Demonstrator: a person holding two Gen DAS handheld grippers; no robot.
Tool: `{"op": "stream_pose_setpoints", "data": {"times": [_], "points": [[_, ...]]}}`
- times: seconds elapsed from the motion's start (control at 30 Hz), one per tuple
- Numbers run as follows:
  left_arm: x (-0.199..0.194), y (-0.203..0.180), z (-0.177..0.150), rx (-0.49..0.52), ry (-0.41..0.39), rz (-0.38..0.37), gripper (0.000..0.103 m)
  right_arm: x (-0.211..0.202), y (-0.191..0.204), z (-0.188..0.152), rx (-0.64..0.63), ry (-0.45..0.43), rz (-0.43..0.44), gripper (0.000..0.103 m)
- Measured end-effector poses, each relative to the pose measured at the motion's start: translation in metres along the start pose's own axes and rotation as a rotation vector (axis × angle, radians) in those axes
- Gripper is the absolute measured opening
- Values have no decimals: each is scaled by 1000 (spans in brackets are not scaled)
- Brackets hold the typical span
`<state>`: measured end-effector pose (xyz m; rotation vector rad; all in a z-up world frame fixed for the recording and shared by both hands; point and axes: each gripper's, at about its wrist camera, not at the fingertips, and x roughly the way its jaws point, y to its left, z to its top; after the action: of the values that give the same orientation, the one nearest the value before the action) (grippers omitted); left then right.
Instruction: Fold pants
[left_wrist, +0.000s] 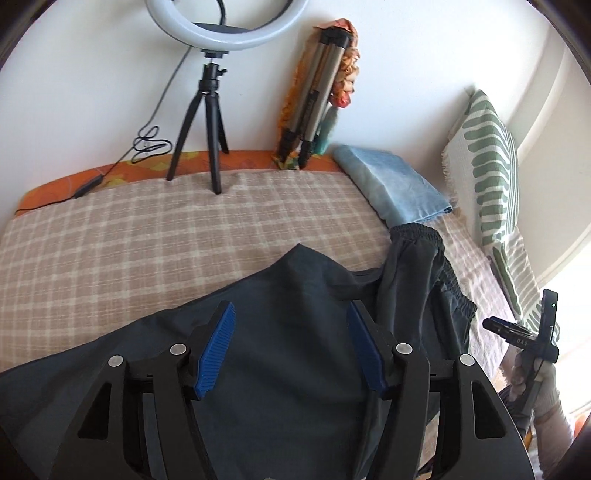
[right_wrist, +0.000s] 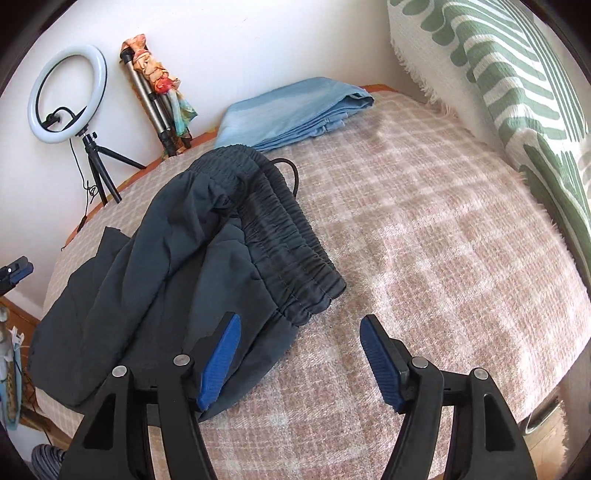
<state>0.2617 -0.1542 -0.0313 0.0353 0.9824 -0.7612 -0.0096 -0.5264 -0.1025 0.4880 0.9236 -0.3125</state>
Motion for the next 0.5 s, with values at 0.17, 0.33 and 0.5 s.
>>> {"op": "stream_pose_setpoints", "data": {"times": [0.17, 0.33, 0.5], "points": [[61, -53, 13, 60, 101, -82, 64, 15, -10, 1, 62, -21, 51, 70], [117, -86, 23, 35, 179, -158, 64, 32, -19, -1, 151, -8, 158, 70], [166, -99, 35, -36, 247, -193, 64, 37, -19, -1, 132, -18, 188, 69]]}}
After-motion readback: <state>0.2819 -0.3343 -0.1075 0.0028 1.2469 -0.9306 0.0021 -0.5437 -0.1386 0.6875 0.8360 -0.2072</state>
